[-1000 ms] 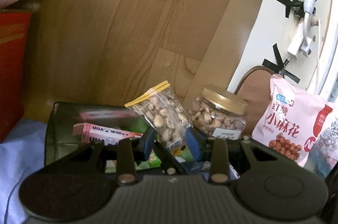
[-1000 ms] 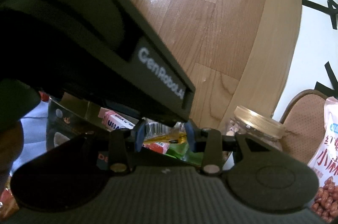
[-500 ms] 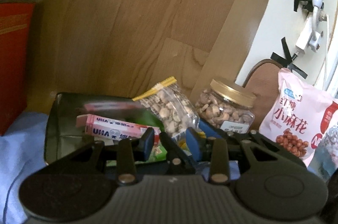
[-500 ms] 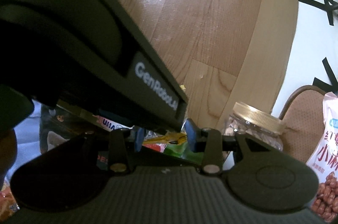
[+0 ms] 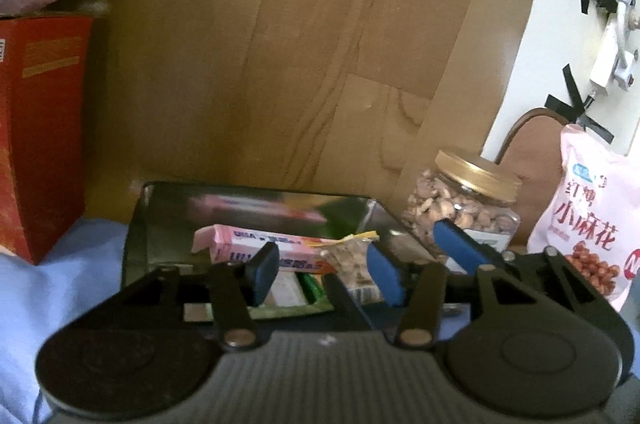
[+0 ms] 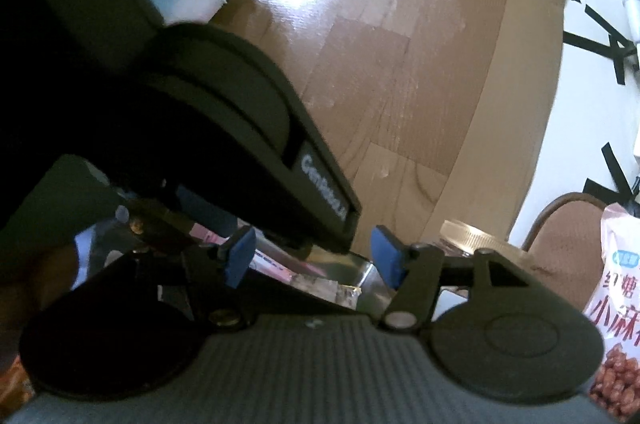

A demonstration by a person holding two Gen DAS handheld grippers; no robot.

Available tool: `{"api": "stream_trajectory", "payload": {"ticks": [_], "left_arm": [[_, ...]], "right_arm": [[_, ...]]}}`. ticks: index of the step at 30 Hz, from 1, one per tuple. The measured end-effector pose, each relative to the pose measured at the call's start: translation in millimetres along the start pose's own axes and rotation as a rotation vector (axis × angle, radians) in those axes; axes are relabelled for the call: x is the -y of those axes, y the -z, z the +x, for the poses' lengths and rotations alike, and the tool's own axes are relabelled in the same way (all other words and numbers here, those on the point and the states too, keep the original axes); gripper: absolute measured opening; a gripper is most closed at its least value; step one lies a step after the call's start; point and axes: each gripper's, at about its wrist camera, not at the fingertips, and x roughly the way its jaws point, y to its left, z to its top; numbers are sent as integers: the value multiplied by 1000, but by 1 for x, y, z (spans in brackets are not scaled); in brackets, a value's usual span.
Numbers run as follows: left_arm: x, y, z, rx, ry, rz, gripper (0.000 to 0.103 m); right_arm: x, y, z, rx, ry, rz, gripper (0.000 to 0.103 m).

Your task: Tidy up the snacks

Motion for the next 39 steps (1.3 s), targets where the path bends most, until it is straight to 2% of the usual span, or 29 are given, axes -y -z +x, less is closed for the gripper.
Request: {"api": "stream_trajectory", "payload": {"ticks": [9,17,24,29,32,35,39], "left_arm": [[-1,1,1,0,-37,7,53],[-1,1,2,-3,-64,9,54],[1,-1,0,16,-68,18,54],[-2,-8,-6,22,-50,12,54],[-9,-19,-17,38,-39,6,54],[-19,-36,-39,84,-35,11,54],[-26,-52,-72,149,-9,12,54]], "right_arm": [[3,2,-8,0,-8,16,68],[20,-2,-3,-37,-37,125,74],[18,-3,-8,-9,-55,110,74],[22,-7,-7,-62,-82,114,74],[36,-13,-15,-116,-106,188,74],[50,-14,-31,-202,-178,306,73],[44,-7,-58,-333,-373,411,73]]}}
